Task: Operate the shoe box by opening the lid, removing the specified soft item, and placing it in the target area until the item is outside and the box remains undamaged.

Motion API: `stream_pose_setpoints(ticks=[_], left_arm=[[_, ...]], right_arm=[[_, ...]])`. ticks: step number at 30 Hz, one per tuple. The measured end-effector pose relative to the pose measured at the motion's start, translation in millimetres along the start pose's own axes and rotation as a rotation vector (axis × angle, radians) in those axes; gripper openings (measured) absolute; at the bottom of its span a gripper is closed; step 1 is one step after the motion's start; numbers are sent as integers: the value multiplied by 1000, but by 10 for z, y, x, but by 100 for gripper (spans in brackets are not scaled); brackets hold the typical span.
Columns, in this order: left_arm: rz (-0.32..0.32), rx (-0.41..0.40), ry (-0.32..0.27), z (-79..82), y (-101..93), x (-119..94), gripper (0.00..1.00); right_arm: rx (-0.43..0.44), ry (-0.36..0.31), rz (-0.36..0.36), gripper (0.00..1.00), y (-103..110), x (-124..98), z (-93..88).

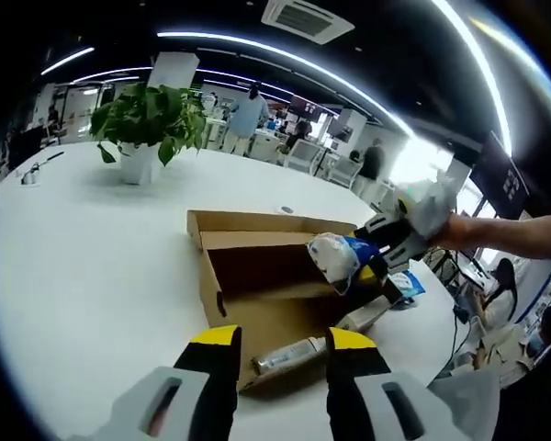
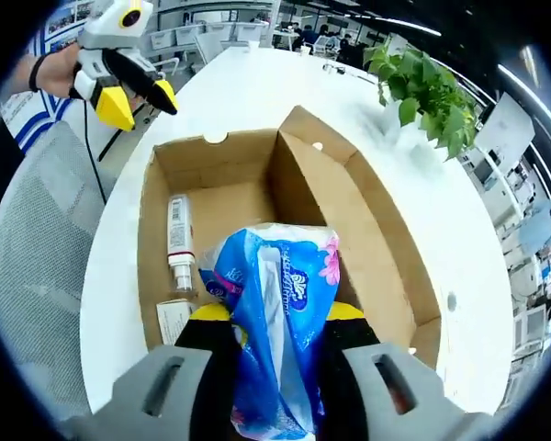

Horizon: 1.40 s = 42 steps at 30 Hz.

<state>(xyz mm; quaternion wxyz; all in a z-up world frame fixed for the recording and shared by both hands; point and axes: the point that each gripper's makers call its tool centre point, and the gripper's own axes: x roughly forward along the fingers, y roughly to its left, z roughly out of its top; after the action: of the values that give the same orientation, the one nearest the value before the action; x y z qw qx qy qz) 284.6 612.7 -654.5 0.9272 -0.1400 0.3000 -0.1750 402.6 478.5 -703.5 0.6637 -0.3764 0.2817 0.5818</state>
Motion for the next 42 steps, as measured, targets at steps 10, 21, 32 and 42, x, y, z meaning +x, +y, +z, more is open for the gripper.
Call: stream_pose_setpoints(ticks=[10, 21, 32, 42], left_arm=[[-43, 7, -4, 28, -201, 81, 37], [-111, 50, 19, 64, -612, 262, 36], [-158, 88, 43, 65, -913, 390, 36], [-166, 99, 65, -1, -1002, 407, 36]], right_arm=[[14, -60, -107, 29, -32, -633, -2], [81, -17, -243, 29, -26, -1443, -597], [218, 72, -324, 29, 7, -1926, -1603], [302, 156, -330, 29, 213, -2135, -2327]])
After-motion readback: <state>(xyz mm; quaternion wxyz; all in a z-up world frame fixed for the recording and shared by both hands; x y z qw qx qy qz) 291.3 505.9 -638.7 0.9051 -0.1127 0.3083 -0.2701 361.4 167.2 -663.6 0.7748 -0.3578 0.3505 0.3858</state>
